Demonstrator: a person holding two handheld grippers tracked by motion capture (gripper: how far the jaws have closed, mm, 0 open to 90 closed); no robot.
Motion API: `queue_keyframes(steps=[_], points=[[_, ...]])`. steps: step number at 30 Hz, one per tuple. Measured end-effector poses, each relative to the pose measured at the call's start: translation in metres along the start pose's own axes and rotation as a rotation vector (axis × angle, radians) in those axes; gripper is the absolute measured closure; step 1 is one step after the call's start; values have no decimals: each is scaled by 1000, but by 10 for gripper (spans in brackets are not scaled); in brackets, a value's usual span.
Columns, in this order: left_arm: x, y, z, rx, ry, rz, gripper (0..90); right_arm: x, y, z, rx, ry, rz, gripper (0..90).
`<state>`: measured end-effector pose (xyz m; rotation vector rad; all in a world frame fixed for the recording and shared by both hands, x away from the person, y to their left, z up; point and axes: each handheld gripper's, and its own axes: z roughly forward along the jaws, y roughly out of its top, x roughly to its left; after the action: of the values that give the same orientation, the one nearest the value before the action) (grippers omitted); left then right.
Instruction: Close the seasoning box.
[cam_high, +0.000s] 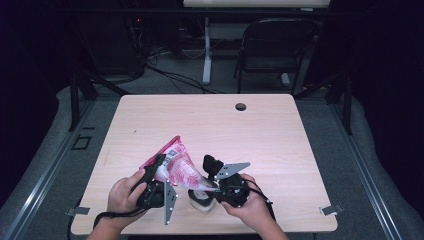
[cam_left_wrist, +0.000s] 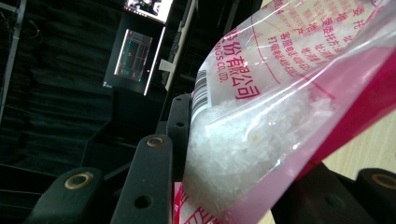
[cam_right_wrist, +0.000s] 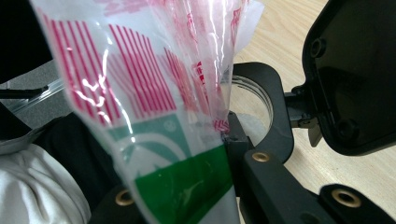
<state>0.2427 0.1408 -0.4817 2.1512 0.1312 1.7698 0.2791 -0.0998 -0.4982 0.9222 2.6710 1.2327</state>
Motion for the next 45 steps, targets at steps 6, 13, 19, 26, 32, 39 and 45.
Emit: queue_keyframes(steps=[6, 13, 19, 26, 32, 39, 45], points=[[1, 0, 0, 1, 5, 12, 704, 0, 0, 0, -2, 1, 1, 900], [0, 1, 0, 7, -2, 13, 704, 0, 0, -1, 0, -2, 0, 900], [0, 3, -1, 7, -5, 36, 705, -2, -1, -2, 4, -6, 3, 900], [2, 6, -1, 6, 4, 42, 706, -3, -1, -3, -4, -3, 4, 900], [4, 8, -1, 5, 3, 58, 706, -3, -1, -4, -9, 0, 8, 900], [5, 9, -1, 3, 2, 59, 706, -3, -1, -4, -7, -2, 10, 900], [6, 11, -2, 2, 3, 64, 706, -3, -1, -4, -8, -2, 11, 899]])
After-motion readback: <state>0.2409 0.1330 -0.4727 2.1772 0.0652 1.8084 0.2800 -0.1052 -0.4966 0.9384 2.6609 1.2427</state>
